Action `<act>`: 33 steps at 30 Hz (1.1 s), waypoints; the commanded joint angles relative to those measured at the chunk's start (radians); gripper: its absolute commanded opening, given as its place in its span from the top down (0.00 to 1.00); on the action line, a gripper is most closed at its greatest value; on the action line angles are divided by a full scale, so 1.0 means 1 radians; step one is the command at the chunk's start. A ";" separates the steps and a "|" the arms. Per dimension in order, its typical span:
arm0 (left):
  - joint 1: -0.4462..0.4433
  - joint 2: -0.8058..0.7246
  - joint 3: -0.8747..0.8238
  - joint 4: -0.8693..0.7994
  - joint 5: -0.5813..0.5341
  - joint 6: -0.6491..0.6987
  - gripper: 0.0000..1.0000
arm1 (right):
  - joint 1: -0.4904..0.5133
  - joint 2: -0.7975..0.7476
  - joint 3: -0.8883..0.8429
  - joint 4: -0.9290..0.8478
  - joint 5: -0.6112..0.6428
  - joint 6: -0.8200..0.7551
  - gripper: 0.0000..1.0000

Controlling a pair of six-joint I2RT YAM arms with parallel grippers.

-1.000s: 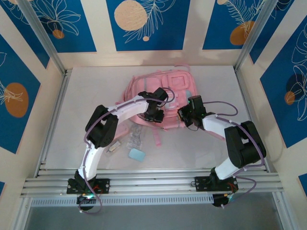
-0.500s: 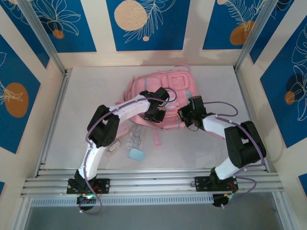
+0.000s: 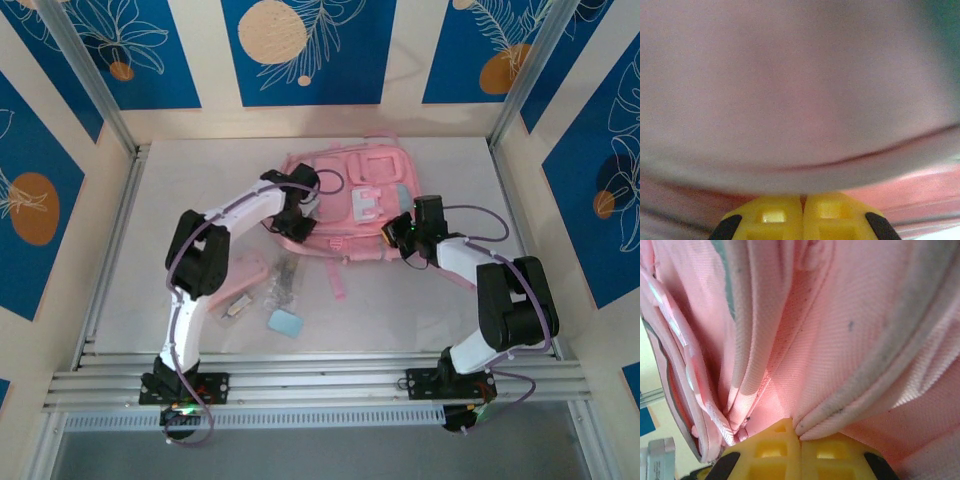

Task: Pack the student bag
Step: Unzip the student bag at the center of the table.

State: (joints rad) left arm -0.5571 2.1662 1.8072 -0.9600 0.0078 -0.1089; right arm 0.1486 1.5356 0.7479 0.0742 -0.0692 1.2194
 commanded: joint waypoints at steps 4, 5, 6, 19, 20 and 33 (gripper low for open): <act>0.071 -0.048 0.099 -0.119 0.002 0.007 1.00 | -0.139 0.044 0.113 -0.046 0.081 -0.162 1.00; 0.064 -0.049 0.111 -0.124 0.045 0.002 1.00 | -0.149 0.067 0.139 -0.047 0.055 -0.177 1.00; 0.050 -0.053 0.122 -0.131 0.085 -0.005 1.00 | -0.163 0.097 0.172 -0.044 0.015 -0.194 1.00; -0.062 -0.042 0.289 -0.063 0.422 -0.200 1.00 | -0.210 0.144 0.381 -0.225 -0.238 -0.260 0.48; -0.064 -0.032 0.315 -0.065 0.432 -0.204 1.00 | -0.207 0.116 0.361 -0.234 -0.250 -0.252 0.45; -0.121 0.002 0.399 -0.035 0.501 -0.232 1.00 | -0.015 -0.145 0.058 -0.019 -0.258 0.055 0.38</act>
State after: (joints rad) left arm -0.6483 2.1689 2.1578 -1.0302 0.4274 -0.3351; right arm 0.1066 1.4078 0.8299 -0.0338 -0.3222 1.1683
